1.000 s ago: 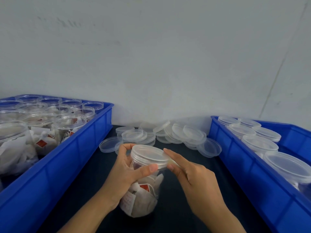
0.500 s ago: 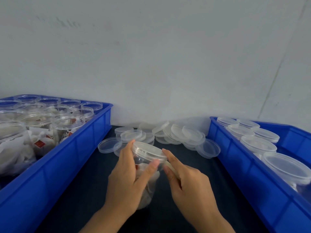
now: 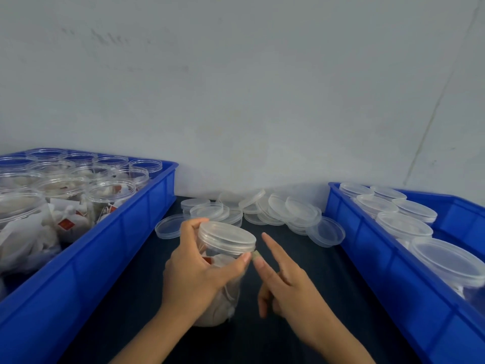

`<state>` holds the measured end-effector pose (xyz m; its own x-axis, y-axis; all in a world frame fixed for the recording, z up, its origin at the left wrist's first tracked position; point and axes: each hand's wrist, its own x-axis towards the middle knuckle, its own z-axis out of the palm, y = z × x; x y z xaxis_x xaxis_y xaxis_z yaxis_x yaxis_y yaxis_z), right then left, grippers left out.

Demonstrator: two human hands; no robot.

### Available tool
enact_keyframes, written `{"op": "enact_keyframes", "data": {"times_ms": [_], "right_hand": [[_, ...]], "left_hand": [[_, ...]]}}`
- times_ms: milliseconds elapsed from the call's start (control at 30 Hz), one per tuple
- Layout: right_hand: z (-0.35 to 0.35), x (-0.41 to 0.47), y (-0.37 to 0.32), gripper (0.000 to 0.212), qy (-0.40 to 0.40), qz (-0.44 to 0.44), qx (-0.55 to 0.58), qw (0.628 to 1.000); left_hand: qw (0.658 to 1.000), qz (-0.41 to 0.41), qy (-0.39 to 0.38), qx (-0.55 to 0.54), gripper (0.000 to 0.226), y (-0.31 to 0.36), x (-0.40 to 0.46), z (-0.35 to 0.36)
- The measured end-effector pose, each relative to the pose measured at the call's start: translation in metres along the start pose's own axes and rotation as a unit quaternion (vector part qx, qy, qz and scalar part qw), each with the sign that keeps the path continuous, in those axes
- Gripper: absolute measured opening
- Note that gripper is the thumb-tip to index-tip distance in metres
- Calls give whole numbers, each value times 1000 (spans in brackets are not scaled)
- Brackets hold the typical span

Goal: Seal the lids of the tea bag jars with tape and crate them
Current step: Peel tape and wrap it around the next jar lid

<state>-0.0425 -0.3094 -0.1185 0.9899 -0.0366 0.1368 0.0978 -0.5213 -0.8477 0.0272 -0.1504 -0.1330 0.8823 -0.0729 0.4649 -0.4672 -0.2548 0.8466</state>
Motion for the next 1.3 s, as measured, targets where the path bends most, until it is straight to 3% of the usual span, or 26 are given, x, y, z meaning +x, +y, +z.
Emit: {"op": "enact_keyframes", "data": {"times_ms": [100, 200, 267, 467, 667, 867, 1300], "right_hand": [[-6, 1, 1, 83, -44, 21, 21, 999], [-7, 2, 1, 74, -69, 36, 65, 995], [-9, 5, 5, 59, -40, 25, 68, 997], [-18, 8, 13, 44, 67, -56, -24, 996], [-26, 11, 14, 53, 37, -73, 23, 996], [-27, 10, 15, 43, 47, -73, -13, 996], [-15, 8, 12, 48, 85, -70, 2, 994]], "left_hand": [[1000, -4, -9, -4, 76, 0, 2, -2], [999, -18, -14, -34, 86, 1, 5, -2], [998, -29, -18, -52, 95, 1, 8, -2], [991, -53, -63, -109, 91, -1, 11, -6], [970, -71, -132, -192, 92, 3, 11, -8], [956, -82, -189, -208, 90, 0, 13, -11], [940, -94, -222, -243, 88, -5, 14, -13]]}}
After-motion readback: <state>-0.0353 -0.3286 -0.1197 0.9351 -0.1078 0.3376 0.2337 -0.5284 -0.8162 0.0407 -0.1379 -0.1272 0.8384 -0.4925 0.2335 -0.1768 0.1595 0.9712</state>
